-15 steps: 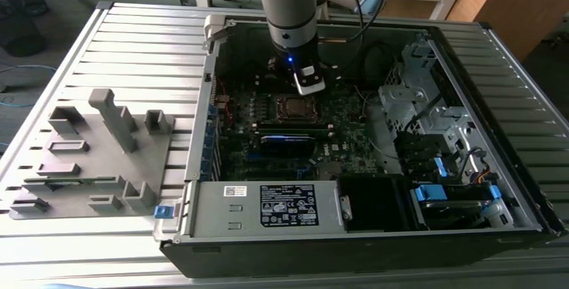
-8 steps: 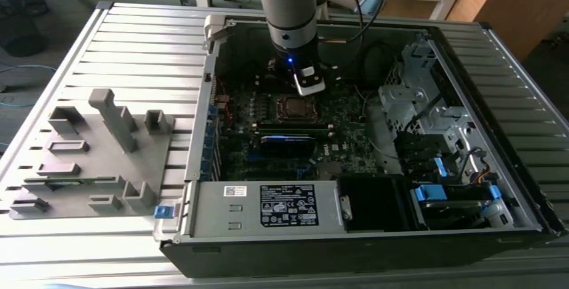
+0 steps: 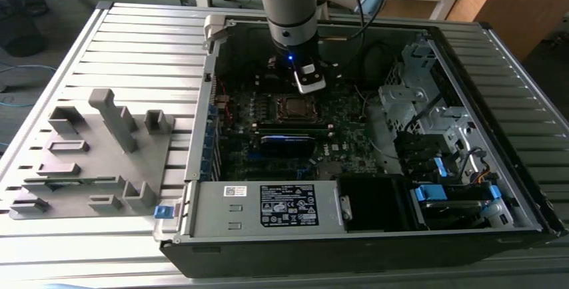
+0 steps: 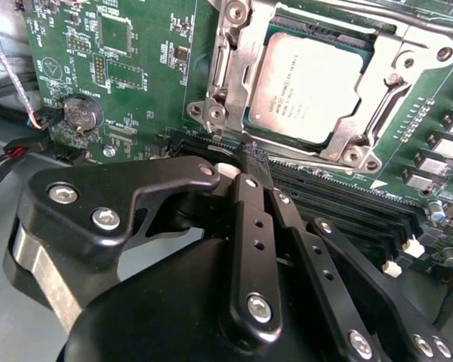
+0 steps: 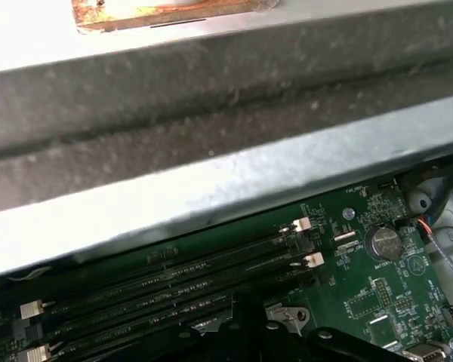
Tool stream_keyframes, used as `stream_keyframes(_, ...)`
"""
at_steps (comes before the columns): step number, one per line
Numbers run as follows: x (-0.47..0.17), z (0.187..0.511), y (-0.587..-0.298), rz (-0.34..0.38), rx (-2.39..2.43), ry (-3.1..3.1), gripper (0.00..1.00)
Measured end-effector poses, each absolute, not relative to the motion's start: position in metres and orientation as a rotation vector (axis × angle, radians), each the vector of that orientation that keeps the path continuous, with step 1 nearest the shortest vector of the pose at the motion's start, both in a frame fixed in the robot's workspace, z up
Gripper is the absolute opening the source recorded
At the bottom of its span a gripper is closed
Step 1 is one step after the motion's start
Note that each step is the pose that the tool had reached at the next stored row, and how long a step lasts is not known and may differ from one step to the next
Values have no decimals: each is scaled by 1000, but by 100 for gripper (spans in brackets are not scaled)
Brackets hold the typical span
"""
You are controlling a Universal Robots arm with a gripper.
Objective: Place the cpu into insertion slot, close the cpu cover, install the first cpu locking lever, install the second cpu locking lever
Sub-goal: 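Install the first cpu locking lever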
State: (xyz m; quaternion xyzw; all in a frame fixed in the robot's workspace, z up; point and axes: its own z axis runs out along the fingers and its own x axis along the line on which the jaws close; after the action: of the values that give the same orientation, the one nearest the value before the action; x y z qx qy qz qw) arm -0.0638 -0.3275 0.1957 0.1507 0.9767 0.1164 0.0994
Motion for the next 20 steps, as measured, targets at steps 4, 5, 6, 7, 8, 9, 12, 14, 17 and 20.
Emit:
stream_keyframes(4,-64,196,-327,350,446,2888,11)
stream_keyframes(5,-64,196,-327,351,447,2888,11)
stream_keyframes(6,-64,196,-327,353,447,2888,11)
stream_keyframes(7,-64,196,-327,354,447,2888,11)
stream_keyframes(8,-64,196,-327,355,447,2888,11)
stream_keyframes(9,-64,196,-327,357,447,2888,11)
stream_keyframes(12,-64,196,-326,359,449,2887,11)
stream_keyframes(14,-64,196,-326,361,450,2887,11)
stream_keyframes(17,-64,196,-326,363,453,2886,11)
stream_keyframes(20,-64,196,-325,365,454,2886,11)
